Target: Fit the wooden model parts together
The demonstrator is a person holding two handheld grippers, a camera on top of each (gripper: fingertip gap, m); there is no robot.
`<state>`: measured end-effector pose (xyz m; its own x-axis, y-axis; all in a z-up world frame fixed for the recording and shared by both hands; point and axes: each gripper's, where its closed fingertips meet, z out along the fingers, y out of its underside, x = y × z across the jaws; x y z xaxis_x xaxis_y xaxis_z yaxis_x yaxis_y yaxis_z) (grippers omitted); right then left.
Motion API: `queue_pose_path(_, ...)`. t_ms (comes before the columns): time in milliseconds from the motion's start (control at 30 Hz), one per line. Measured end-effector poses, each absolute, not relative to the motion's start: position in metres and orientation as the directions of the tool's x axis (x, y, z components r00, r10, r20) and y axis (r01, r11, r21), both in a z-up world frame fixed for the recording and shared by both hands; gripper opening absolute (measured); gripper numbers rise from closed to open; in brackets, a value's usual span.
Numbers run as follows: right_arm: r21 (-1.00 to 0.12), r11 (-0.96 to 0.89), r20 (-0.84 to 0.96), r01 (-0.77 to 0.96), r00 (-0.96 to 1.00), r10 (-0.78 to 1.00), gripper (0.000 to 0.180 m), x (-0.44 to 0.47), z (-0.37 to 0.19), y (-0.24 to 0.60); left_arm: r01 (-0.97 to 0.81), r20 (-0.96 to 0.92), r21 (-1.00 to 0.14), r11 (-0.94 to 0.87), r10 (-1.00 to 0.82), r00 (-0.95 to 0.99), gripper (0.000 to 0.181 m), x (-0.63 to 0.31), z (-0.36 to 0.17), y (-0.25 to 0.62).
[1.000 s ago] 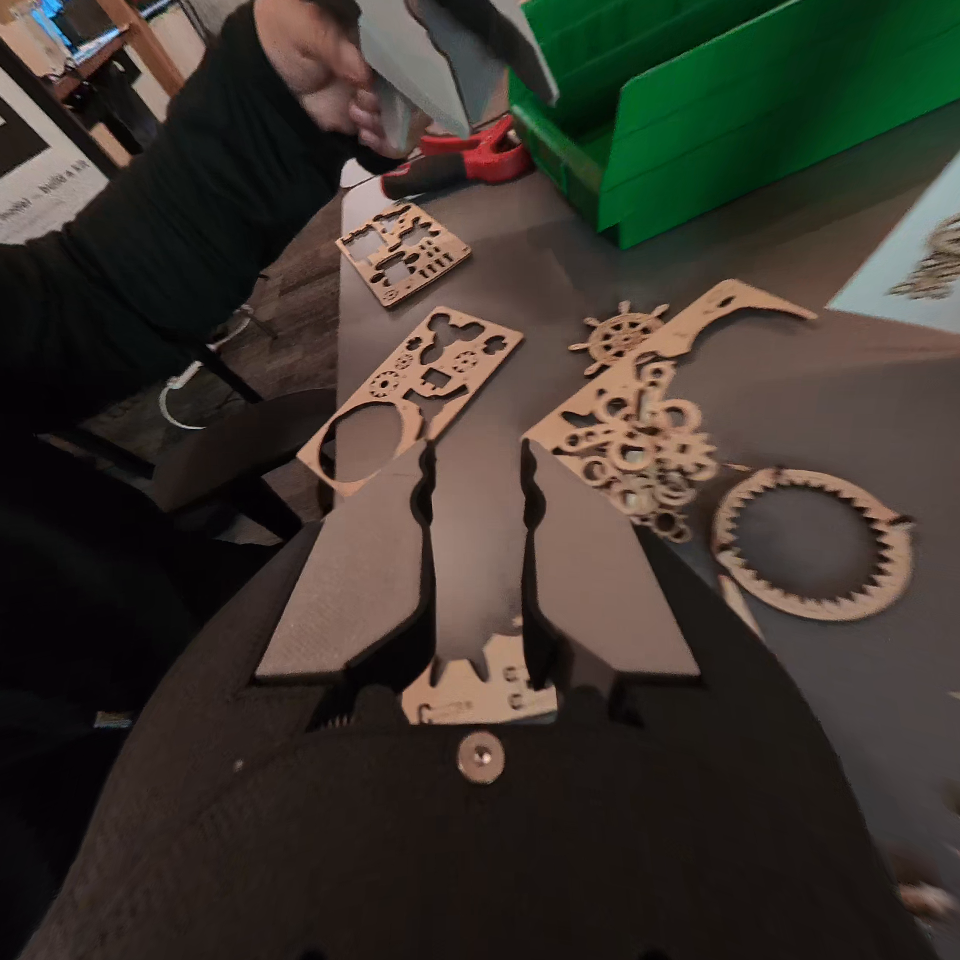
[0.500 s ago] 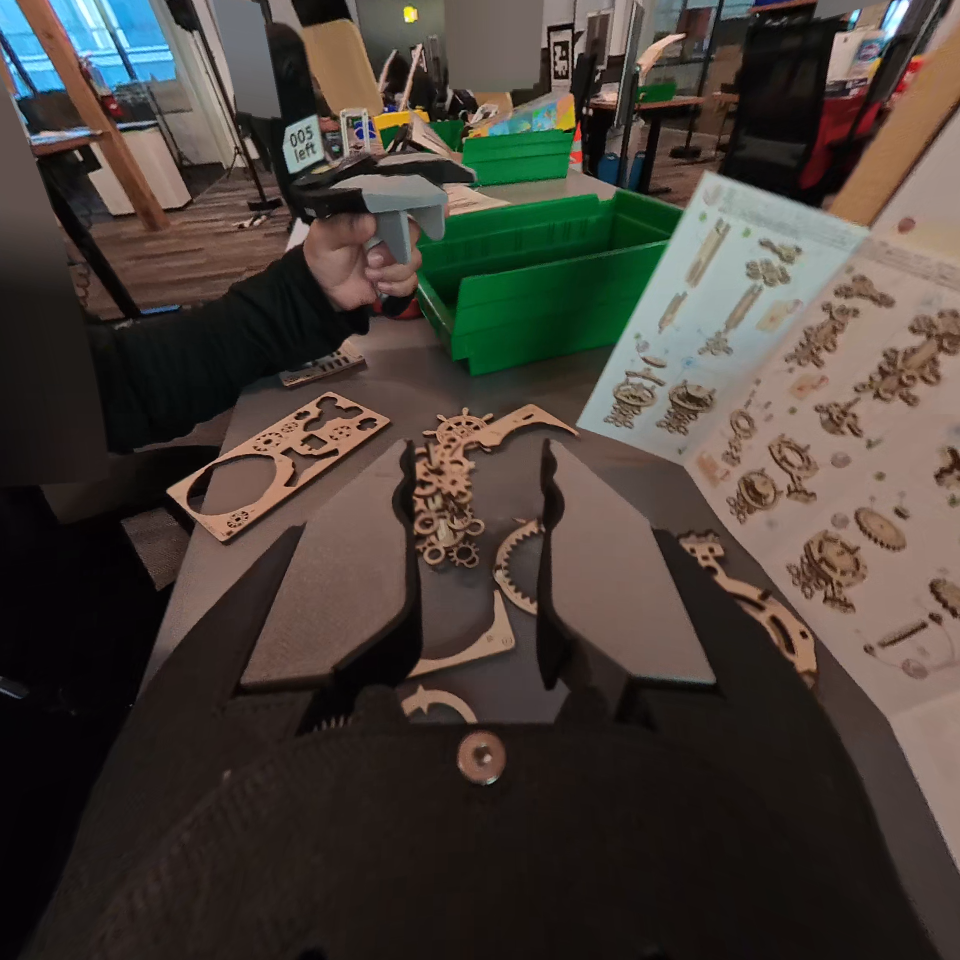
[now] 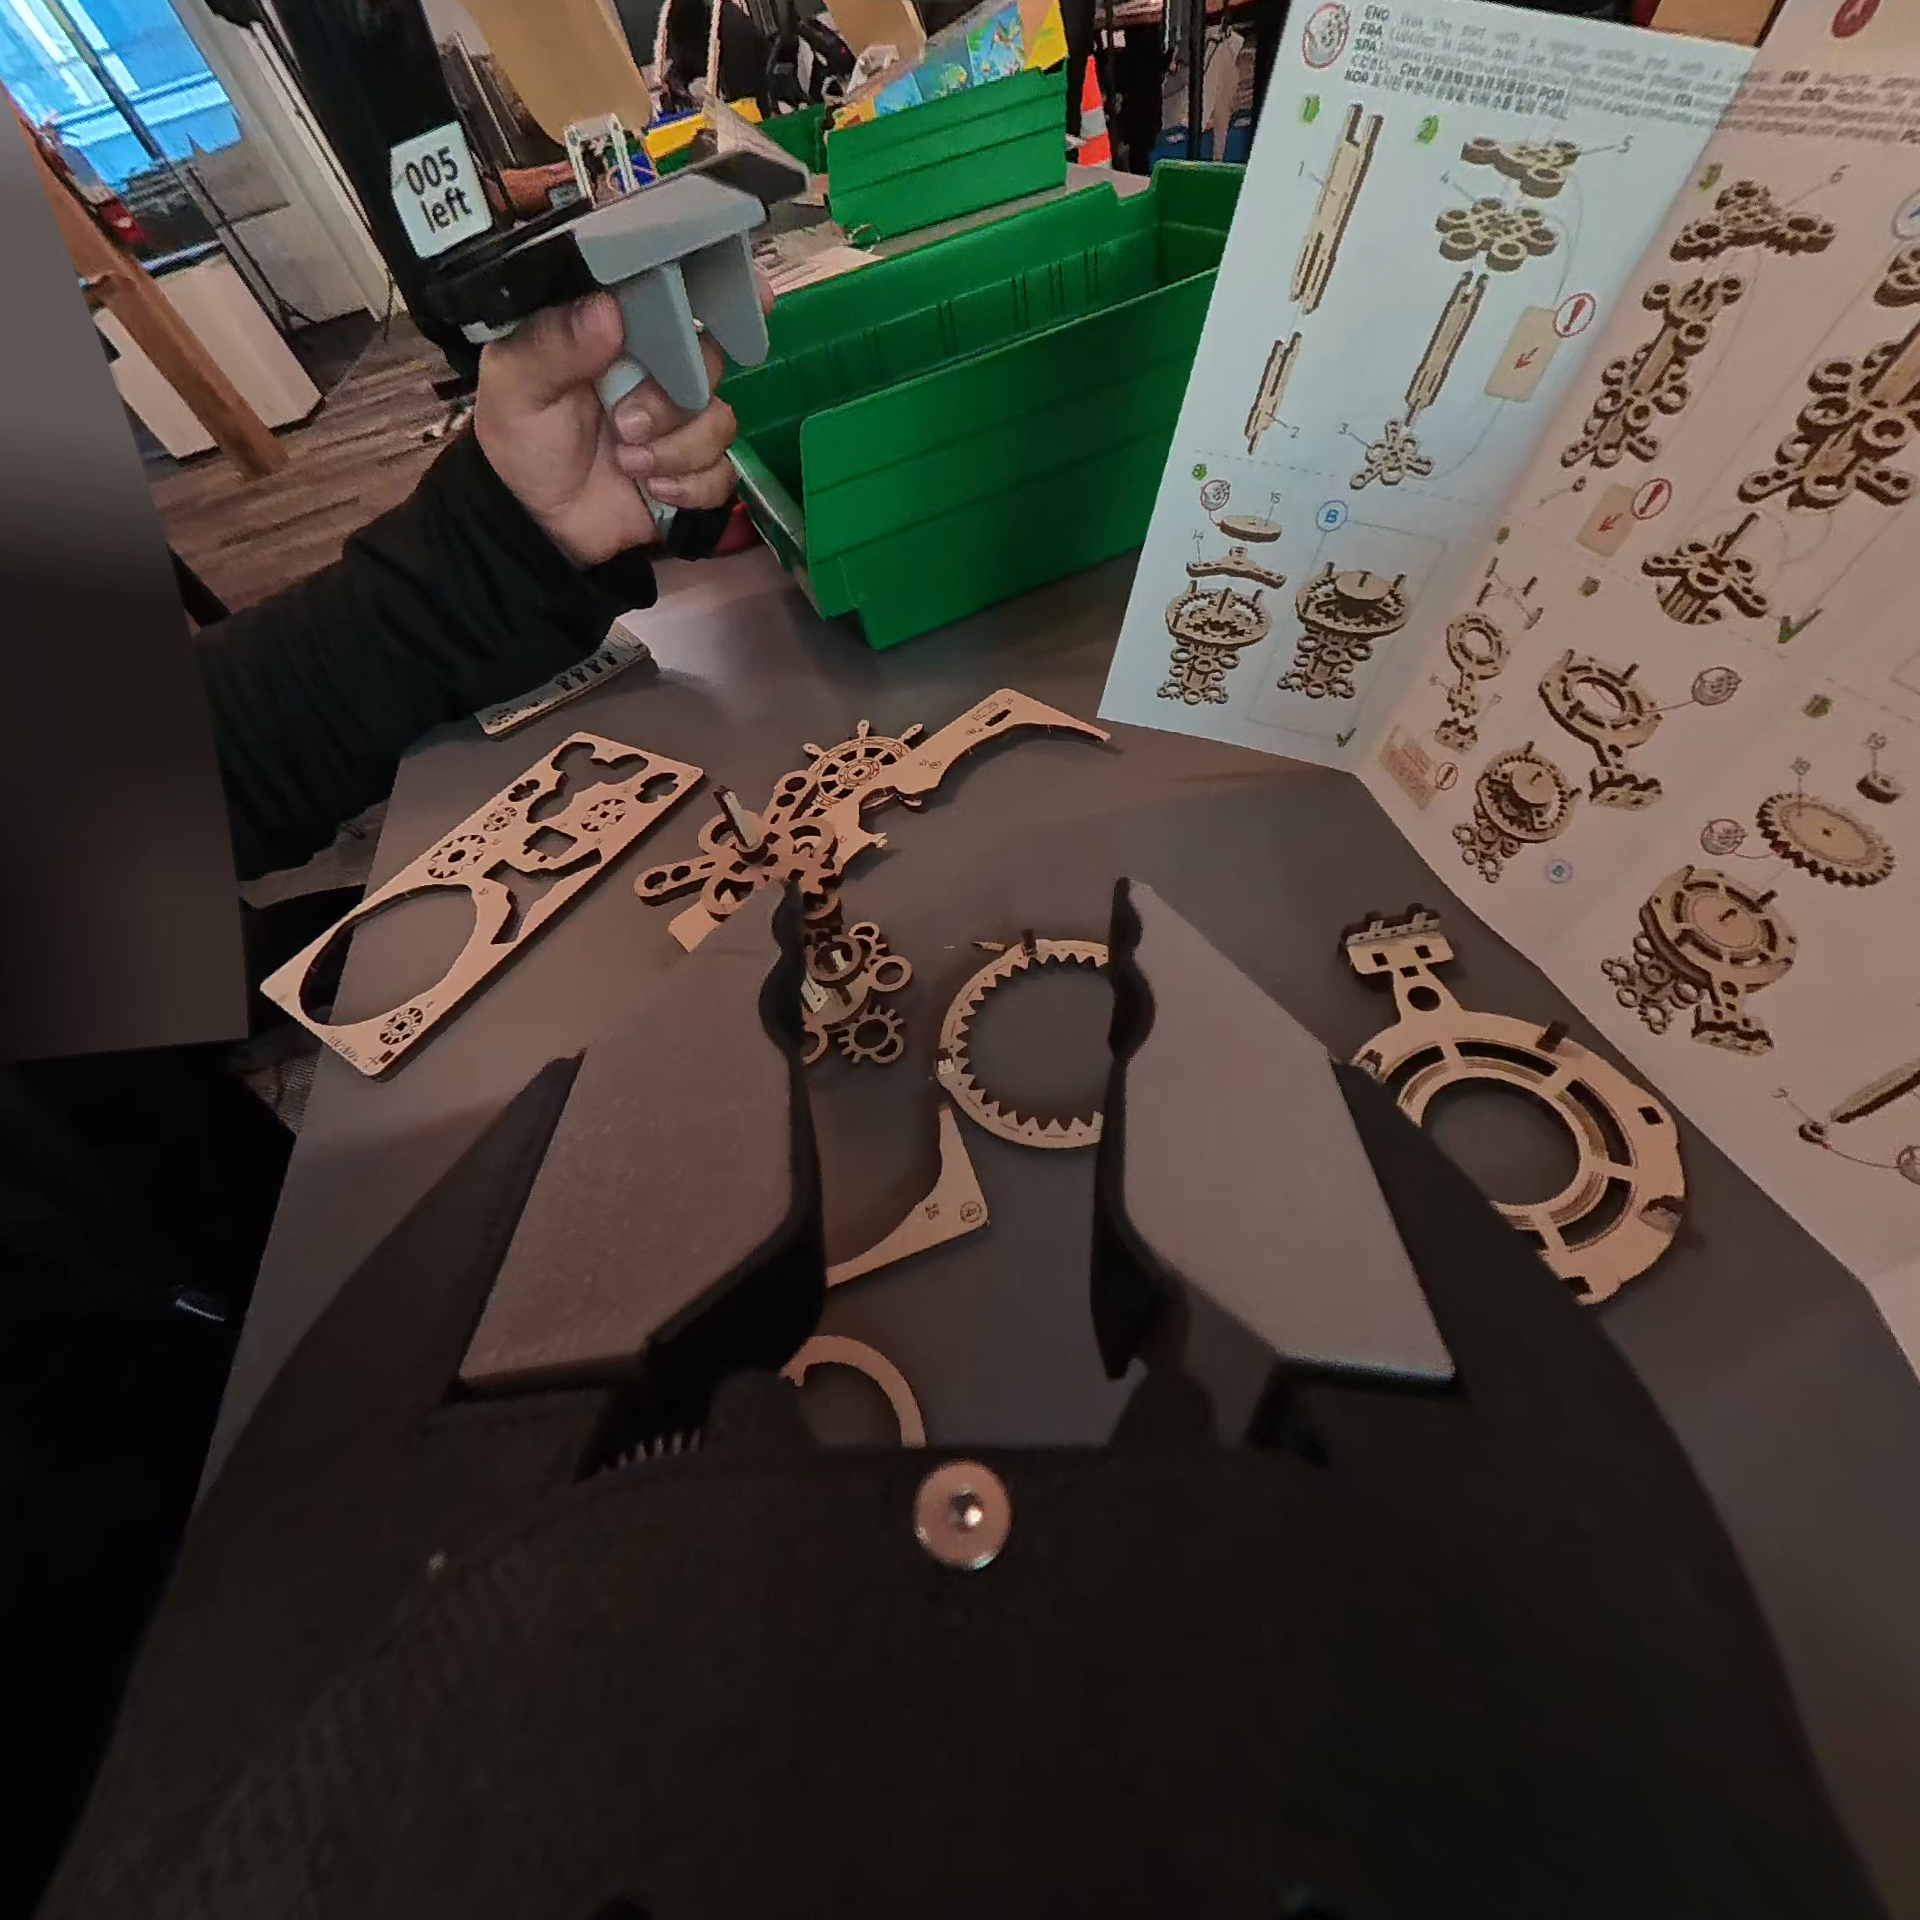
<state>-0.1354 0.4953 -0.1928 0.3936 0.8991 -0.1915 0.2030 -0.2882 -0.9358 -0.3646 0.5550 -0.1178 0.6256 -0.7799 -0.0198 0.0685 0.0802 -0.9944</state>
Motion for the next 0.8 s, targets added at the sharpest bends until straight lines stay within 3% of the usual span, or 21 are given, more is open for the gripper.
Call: queue_pose_path(800, -0.923, -0.291, -0.181, 0.252, 0.383, 0.906, 0.056, -0.142, -0.202, 0.490, 0.021, -0.055, -0.996, 0.087, -0.775, 0.630, 0.019, -0.360, -0.125, 0.556)
